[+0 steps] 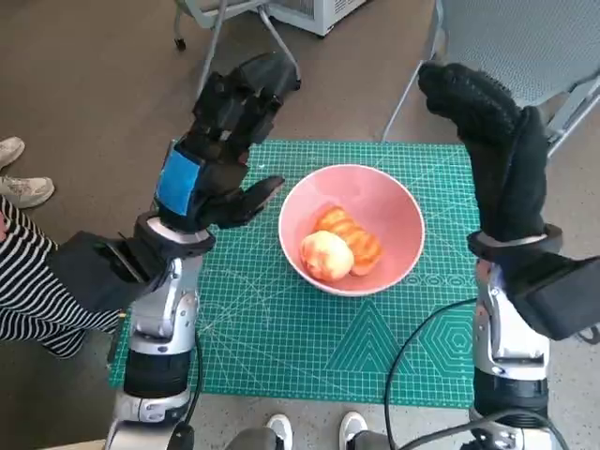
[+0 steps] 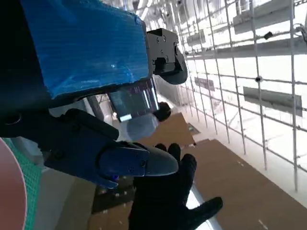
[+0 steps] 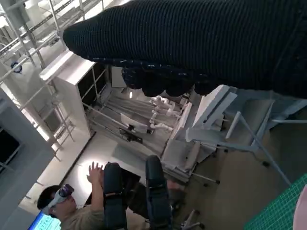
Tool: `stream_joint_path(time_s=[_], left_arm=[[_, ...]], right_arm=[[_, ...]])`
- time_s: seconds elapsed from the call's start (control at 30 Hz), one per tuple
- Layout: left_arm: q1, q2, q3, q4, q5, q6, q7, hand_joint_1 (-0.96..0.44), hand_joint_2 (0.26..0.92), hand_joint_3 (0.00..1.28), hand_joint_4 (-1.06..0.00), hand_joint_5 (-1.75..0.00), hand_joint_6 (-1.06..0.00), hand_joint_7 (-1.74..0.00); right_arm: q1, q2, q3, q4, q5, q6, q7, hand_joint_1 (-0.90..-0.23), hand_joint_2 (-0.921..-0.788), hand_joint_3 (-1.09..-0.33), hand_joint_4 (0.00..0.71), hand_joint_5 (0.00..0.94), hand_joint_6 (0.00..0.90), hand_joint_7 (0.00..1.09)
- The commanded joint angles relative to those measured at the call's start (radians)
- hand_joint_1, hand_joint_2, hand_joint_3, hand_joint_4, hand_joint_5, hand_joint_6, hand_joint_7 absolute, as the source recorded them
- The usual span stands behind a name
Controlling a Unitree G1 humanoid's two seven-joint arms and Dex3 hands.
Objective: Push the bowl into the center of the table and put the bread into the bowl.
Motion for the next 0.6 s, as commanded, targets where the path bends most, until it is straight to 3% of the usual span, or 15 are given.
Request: stream_joint_path(time_s=[0.03,0.6], left_arm=[[0.008,0.011,-0.005,-0.013,0.009,-0.010,-0.001,-0.21,0.919,0.37,-0.21,-0.04,0.00,-0.76],[0.003,0.015,-0.006,-0.020,-0.010,0.020,-0.018,-0.18,0.862,0.49,-0.19,-0.07,0.00,-0.74]], right_arm=[[0.022,0.007,0.005,0.013,-0.004,0.016,-0.008,-0.721,-0.921,-0.730,0.215,0.001,0.074,0.56],[0.013,0.011,0.007,0.032,0.009,0.012,0.003,-0.723,-0.921,-0.731,0.211,0.000,0.073,0.57]])
